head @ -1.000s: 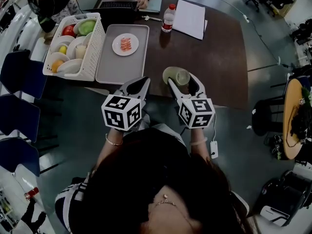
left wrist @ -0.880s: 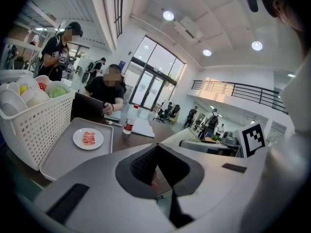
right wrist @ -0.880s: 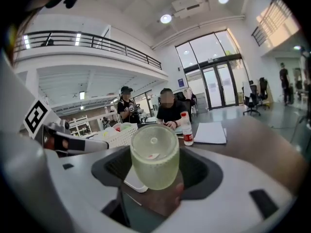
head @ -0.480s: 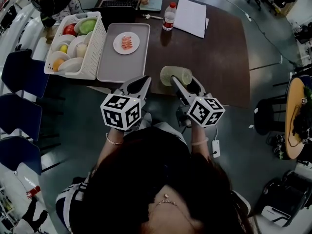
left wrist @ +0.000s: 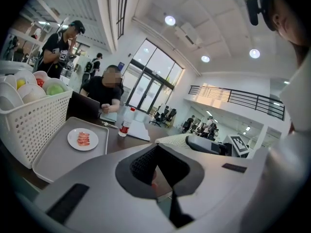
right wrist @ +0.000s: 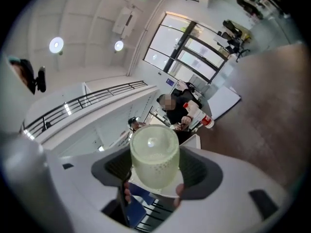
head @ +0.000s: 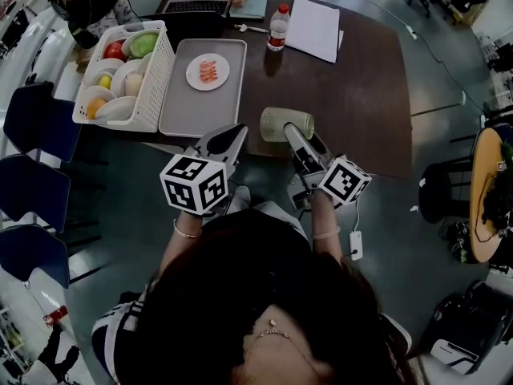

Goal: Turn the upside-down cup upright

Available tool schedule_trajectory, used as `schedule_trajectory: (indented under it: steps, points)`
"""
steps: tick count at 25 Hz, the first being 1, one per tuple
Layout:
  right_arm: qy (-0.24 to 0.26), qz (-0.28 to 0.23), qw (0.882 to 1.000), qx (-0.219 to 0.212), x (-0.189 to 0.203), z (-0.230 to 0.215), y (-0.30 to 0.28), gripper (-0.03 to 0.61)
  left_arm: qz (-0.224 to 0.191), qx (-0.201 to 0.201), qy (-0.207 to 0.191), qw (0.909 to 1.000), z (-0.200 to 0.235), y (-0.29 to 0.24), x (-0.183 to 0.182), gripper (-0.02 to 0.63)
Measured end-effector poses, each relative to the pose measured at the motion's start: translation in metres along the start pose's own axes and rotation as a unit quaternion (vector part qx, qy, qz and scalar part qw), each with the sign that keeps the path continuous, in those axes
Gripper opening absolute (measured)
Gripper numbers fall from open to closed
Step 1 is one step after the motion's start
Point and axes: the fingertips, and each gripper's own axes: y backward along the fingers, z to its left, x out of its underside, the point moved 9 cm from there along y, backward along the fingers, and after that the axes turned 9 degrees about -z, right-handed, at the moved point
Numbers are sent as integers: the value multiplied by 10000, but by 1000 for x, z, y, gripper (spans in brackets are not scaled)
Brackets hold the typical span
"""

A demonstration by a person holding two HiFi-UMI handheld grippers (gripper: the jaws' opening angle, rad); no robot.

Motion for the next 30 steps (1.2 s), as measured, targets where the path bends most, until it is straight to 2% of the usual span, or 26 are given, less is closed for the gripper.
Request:
schedule_trajectory:
  steps: [5, 13, 21, 25, 28, 30]
  points:
    - [-971, -180, 9944, -364, 1, -13, 1, 318, -51, 146, 76, 9999, 1, 1, 0, 3]
    - [-2292, -356, 9710, -578, 15, -35, 2, 318, -69, 233, 100, 9997, 5, 2, 0, 3]
    - [-2883, -393, 9517, -976, 18, -36, 1, 318, -186, 631, 130, 9977, 4, 5, -2, 7]
    - [-3071, -352, 9437, -1178, 19, -35, 0, 318, -179, 1065, 117, 9941, 2, 5, -3, 74]
    - [-3257, -334, 9353, -1342, 21, -34, 0, 318, 10, 1474, -16, 9891, -5, 3, -1, 179]
    - [-3280, -302, 9339, -1391, 22, -33, -1, 318, 81, 1614, -20, 9868, -7, 1, 1, 230]
